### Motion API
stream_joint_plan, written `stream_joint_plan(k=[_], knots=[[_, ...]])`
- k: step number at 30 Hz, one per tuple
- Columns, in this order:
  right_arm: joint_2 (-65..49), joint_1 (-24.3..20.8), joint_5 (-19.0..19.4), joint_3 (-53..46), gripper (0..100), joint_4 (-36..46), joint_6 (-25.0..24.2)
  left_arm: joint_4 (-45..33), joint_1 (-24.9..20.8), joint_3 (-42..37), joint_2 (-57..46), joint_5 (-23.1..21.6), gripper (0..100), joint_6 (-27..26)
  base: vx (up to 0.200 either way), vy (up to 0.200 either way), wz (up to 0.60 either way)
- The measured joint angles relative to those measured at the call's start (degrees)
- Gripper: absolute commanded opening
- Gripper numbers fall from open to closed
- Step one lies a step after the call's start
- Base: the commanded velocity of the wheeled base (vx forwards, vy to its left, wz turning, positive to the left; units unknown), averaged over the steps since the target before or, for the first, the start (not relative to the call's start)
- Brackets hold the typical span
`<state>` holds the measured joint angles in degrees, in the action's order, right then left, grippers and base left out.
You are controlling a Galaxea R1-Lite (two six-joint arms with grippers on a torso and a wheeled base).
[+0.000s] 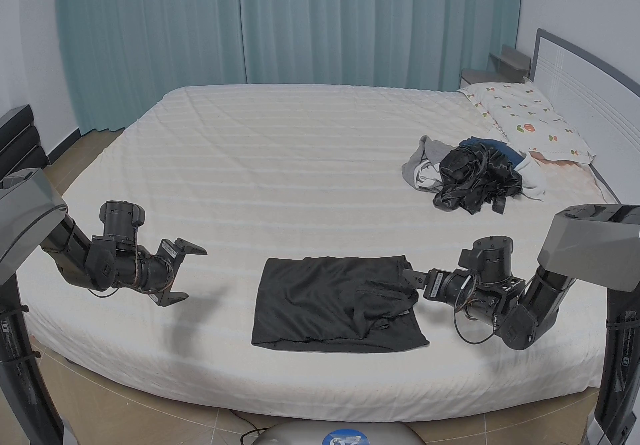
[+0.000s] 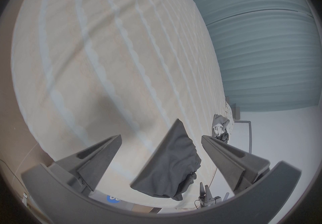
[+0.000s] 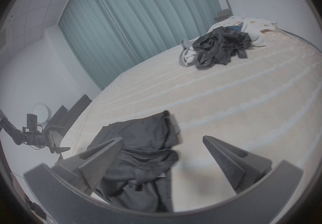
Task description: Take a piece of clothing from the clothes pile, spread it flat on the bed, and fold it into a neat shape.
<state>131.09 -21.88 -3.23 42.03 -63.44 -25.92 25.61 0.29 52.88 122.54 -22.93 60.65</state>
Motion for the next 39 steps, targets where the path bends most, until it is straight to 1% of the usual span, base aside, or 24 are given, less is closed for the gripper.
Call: stream_joint_plan(k=[4,10,16,21,25,26,28,29,33,39], knots=[[-0.07,-1.90,-3.80,3.99,100,5.01,3.40,1.76,-0.07,-0.35,0.69,0.55,100,-0.79,0.000,0.000,0.00],[0.11,-3.97,-6.01,8.18,100,10.62,4.27,2.60,-0.29,-0.88,1.46,0.77,100,-1.04,0.000,0.000,0.00],[0.39,-5.60,-7.00,9.84,100,13.87,7.01,2.63,-0.40,-1.01,1.74,0.79,100,-1.21,0.000,0.000,0.00],[1.24,-7.02,-7.06,10.28,100,14.69,7.36,2.61,-0.37,-1.04,1.83,0.79,100,-1.26,0.000,0.000,0.00],[1.88,-8.07,-7.13,10.41,100,17.24,8.27,2.61,-0.39,-1.04,1.88,0.77,100,-1.28,0.000,0.000,0.00],[1.94,-8.16,-7.14,10.41,0,17.43,8.41,2.61,-0.39,-1.04,1.88,0.79,100,-1.28,0.000,0.000,0.00],[2.10,-8.37,-7.30,10.34,0,17.96,9.20,2.60,-0.39,-1.04,1.88,0.77,100,-1.26,0.000,0.000,0.00],[2.10,-8.52,-7.96,10.12,0,18.14,9.53,2.61,-0.39,-1.04,1.88,0.79,100,-1.26,0.000,0.000,0.00],[1.68,-8.52,-9.19,9.29,0,18.25,9.67,2.61,-0.39,-1.04,1.88,0.79,100,-1.26,0.000,0.000,0.00],[-0.62,-8.18,-9.17,5.32,0,17.82,9.67,2.61,-0.40,-1.04,1.91,0.79,100,-1.26,0.000,0.000,0.00]])
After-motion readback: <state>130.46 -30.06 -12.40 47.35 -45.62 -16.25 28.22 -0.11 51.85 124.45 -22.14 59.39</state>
